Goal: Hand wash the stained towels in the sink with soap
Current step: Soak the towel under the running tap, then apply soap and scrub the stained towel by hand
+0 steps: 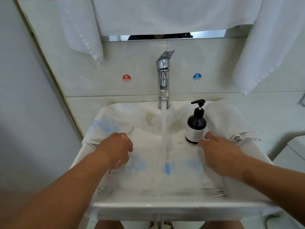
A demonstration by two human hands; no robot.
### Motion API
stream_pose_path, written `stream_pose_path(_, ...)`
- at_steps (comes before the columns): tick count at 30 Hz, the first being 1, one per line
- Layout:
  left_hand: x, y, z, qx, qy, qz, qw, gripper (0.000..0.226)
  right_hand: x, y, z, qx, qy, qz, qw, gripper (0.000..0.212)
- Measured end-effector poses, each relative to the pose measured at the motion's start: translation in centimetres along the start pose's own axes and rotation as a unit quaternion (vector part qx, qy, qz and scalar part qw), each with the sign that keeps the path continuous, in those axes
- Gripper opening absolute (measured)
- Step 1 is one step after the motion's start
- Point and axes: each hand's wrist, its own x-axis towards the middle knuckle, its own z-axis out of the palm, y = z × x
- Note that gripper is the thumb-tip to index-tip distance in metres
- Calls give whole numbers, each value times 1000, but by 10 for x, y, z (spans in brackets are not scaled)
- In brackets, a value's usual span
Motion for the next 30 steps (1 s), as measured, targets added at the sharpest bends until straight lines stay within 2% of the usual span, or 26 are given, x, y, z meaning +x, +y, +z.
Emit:
stream_pose_path(2,0,0,0,1,-20,-2,1000,43,2,3,-2,23,-20,-29,999,40)
stream_pose_path(4,0,1,1,22,-61,2,998,51,0,2,-4,0,-91,-62,994,32)
stream_pose_path(7,0,4,2,43,-87,12,995,51,0,-1,-12,-22,-129,-51,990,31)
stream_pose_path(9,2,3,3,35,-89,16,995,49,2,-5,-38,43,-69,-15,997,29)
stream_pose_path(11,3,2,2,26,-92,20,995,49,6,-8,-70,131,70,-4,989,26)
stream_pose_path(14,5,-1,5,12,-86,23,996,48,18,-9,-119,214,289,-61,931,32)
stream_pose_path(17,5,-3,7,5,-72,24,997,47,38,-9,-156,254,399,-87,877,55)
stream_pose_path(19,4,-2,8,-4,-62,23,998,46,50,-11,-169,257,400,-102,874,71)
stream_pose_path(21,4,-2,8,-14,-53,21,998,46,62,-11,-172,240,366,-119,891,75)
stream_pose_path(23,4,-4,8,-26,-48,18,998,47,70,-12,-172,220,341,-122,906,74)
stream_pose_path(27,5,-6,9,-43,-44,20,998,47,71,-13,-168,204,375,-112,897,62)
stream_pose_path(30,6,-8,9,-51,-45,22,997,46,57,-14,-154,199,368,-127,899,57)
